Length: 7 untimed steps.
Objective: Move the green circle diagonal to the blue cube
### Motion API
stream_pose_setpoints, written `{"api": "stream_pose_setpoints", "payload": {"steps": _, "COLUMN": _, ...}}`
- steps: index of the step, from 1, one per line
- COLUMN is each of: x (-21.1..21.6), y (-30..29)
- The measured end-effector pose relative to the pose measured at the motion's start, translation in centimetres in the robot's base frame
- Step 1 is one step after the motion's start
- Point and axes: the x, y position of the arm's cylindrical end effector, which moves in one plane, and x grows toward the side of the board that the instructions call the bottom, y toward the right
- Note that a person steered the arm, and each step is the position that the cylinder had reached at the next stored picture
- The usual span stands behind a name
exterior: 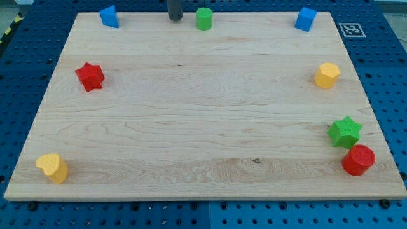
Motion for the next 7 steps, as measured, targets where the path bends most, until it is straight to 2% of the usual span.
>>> {"api": "stream_pose_setpoints", "payload": {"steps": 3, "x": 0.1, "y": 6.4}}
{"api": "stream_pose_setpoints", "payload": {"steps": 7, "x": 2.6, "y": 6.4}}
